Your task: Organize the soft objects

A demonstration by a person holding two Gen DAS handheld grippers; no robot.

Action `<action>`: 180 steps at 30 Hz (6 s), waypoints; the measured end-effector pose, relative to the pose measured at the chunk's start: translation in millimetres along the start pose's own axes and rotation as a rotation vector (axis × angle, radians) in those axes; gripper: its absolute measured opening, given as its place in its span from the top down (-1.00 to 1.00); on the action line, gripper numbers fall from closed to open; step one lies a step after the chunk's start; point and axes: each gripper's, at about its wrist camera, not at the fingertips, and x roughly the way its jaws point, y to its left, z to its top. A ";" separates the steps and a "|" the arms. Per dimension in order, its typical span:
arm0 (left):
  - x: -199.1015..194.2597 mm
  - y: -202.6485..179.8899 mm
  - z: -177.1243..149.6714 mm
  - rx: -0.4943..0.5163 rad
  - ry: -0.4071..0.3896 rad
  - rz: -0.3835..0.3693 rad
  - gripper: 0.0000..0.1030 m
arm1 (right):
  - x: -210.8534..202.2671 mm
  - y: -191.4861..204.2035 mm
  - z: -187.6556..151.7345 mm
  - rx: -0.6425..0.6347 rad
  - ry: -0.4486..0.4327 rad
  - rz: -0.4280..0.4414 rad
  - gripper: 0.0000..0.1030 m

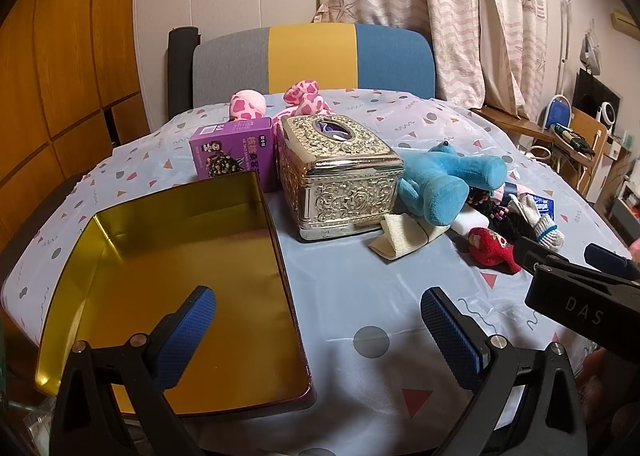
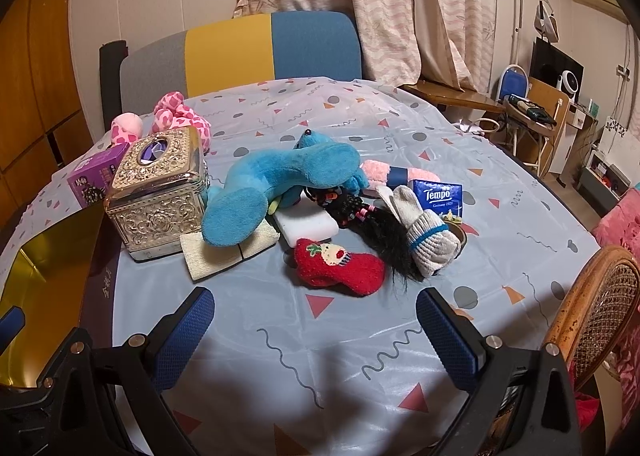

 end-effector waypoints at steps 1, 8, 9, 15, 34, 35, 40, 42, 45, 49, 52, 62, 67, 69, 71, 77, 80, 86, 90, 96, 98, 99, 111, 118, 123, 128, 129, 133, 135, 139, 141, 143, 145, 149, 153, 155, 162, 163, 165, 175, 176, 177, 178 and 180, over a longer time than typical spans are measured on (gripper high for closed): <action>0.0 0.0 0.0 0.000 0.000 0.000 -0.99 | -0.1 0.1 -0.2 0.000 0.000 0.000 -1.00; 0.2 -0.1 -0.2 0.000 0.001 0.001 -0.99 | 0.3 0.3 0.1 0.000 0.001 0.001 -1.00; 0.4 0.1 0.0 0.000 0.002 0.001 -0.99 | 0.3 0.4 0.1 0.000 0.001 0.000 -1.00; 0.7 -1.1 -1.5 0.004 0.007 -0.002 -0.99 | 0.7 -1.8 0.4 0.002 -0.001 -0.001 -1.00; 17.8 -39.3 25.7 0.105 0.092 -0.292 -0.99 | -11.0 -125.0 57.9 0.263 -0.078 -0.022 -1.00; 22.7 -42.8 27.6 0.105 0.114 -0.295 -0.99 | -12.7 -131.0 57.8 0.274 -0.083 -0.027 -1.00; 48.4 -71.7 38.0 0.118 0.198 -0.390 -0.83 | -15.6 -157.9 52.4 0.308 -0.084 -0.056 -1.00; 55.4 -90.4 40.9 0.168 0.220 -0.429 -0.72 | -14.4 -163.4 49.6 0.317 -0.076 -0.053 -1.00; 70.6 -114.3 45.1 0.194 0.248 -0.456 -0.64 | -13.1 -170.2 46.7 0.340 -0.070 -0.043 -1.00; 92.0 -148.0 49.2 0.220 0.250 -0.455 -0.63 | -11.9 -174.6 46.4 0.344 -0.067 -0.032 -1.00; 111.2 -169.3 49.9 0.237 0.247 -0.422 -0.63 | -10.7 -175.0 47.4 0.338 -0.061 -0.021 -1.00; 134.1 -167.9 35.0 0.272 0.264 -0.412 0.46 | 3.8 -158.6 50.3 0.274 -0.012 0.055 -0.83; 107.2 -123.9 25.0 0.215 0.251 -0.425 0.46 | 14.0 -142.9 62.6 0.253 0.022 0.137 -0.57; 96.9 -106.1 19.8 0.197 0.246 -0.427 0.46 | 19.6 -130.5 70.0 0.221 0.036 0.171 -0.51; 89.1 -95.3 16.7 0.194 0.237 -0.421 0.46 | 27.9 -112.9 79.9 0.168 0.061 0.217 -0.45; 69.8 -68.4 15.5 0.158 0.198 -0.442 0.47 | 50.8 -60.8 99.2 0.031 0.120 0.224 -0.25; 59.6 -58.4 18.7 0.147 0.169 -0.454 0.47 | 64.8 -59.2 97.8 0.047 0.173 0.186 -0.11; 46.4 -38.4 24.9 0.106 0.142 -0.477 0.47 | 87.7 -108.2 97.6 0.098 0.272 0.023 -0.08; 40.7 -28.6 28.2 0.076 0.133 -0.495 0.47 | 105.8 -123.7 101.6 0.079 0.358 0.003 -0.08; 25.2 -12.8 38.6 0.039 0.099 -0.506 0.47 | 145.2 -99.3 89.4 -0.041 0.484 -0.032 -0.06; 18.7 -3.1 41.9 0.023 0.085 -0.498 0.47 | 142.6 -104.6 91.9 0.024 0.459 -0.012 -0.06; 16.2 2.5 43.1 0.011 0.080 -0.491 0.47 | 140.7 -109.2 93.5 0.062 0.452 0.012 -0.06; 19.5 106.8 62.0 -0.181 0.030 -0.292 0.45 | 156.5 -126.2 74.8 0.200 0.525 -0.031 0.26; 70.5 160.7 72.9 -0.205 0.097 -0.151 0.43 | 155.8 -123.4 70.2 0.207 0.537 0.004 0.22; 107.3 165.6 73.0 -0.234 0.151 -0.123 0.04 | 158.9 -119.1 66.0 0.191 0.525 -0.009 0.22; 110.1 163.2 73.4 -0.274 0.132 -0.108 -0.50 | 163.1 -115.2 65.4 0.191 0.514 -0.012 0.26; 106.4 164.1 74.5 -0.281 0.127 -0.109 -0.52 | 162.7 -114.9 65.6 0.191 0.508 -0.011 0.28; 80.6 164.0 62.3 -0.297 0.113 -0.082 -0.59 | 155.2 -115.5 69.3 0.198 0.463 0.010 0.37; 68.0 163.4 52.6 -0.306 0.112 -0.070 -0.62 | 149.8 -116.5 71.4 0.208 0.433 0.027 0.38; 42.5 153.4 33.4 -0.287 0.091 -0.028 -0.73 | 142.5 -117.0 74.1 0.208 0.392 0.049 0.39; 33.2 148.4 26.7 -0.276 0.078 -0.022 -0.85 | 136.8 -117.0 76.3 0.211 0.359 0.064 0.39; 23.3 142.4 19.7 -0.274 0.067 -0.030 -0.85 | 130.4 -117.9 79.5 0.221 0.324 0.083 0.39; 17.9 138.7 16.4 -0.279 0.063 -0.032 -0.92 | 122.4 -119.2 82.2 0.240 0.282 0.117 0.39; 13.3 135.6 12.2 -0.303 0.066 -0.001 -1.00 | 111.9 -119.7 84.2 0.259 0.230 0.203 0.39; 13.0 130.0 13.3 -0.277 0.084 0.101 -0.99 | 109.8 -111.9 84.0 0.236 0.219 0.215 0.39; 12.6 130.3 12.4 -0.272 0.087 0.119 -0.99 | 107.4 -109.4 83.9 0.231 0.215 0.208 0.39; -2.5 139.3 14.0 -0.284 0.024 0.132 -0.99 | 49.7 -110.2 80.7 0.271 0.089 0.266 0.39; -4.1 141.0 14.3 -0.289 0.016 0.136 -0.99 | 38.1 -106.8 84.2 0.262 0.064 0.291 0.39; -4.9 142.8 15.2 -0.295 0.011 0.141 -0.99 | 16.8 -92.1 92.3 0.222 0.029 0.364 0.39; -12.9 152.9 10.1 -0.325 0.006 0.175 -0.99 | 17.8 66.7 76.8 0.004 0.250 0.683 0.39; -13.6 155.0 9.6 -0.329 0.003 0.175 -0.99 | 20.9 80.5 72.8 -0.005 0.283 0.704 0.39; -14.1 157.0 8.9 -0.333 0.003 0.175 -0.99 | 24.2 94.0 68.8 -0.016 0.314 0.719 0.39; -14.5 159.3 8.1 -0.338 0.004 0.178 -0.99 | 27.9 106.7 64.8 -0.025 0.342 0.726 0.39; -14.7 163.8 6.3 -0.344 0.002 0.183 -0.99 | 36.3 129.2 57.9 -0.039 0.388 0.726 0.39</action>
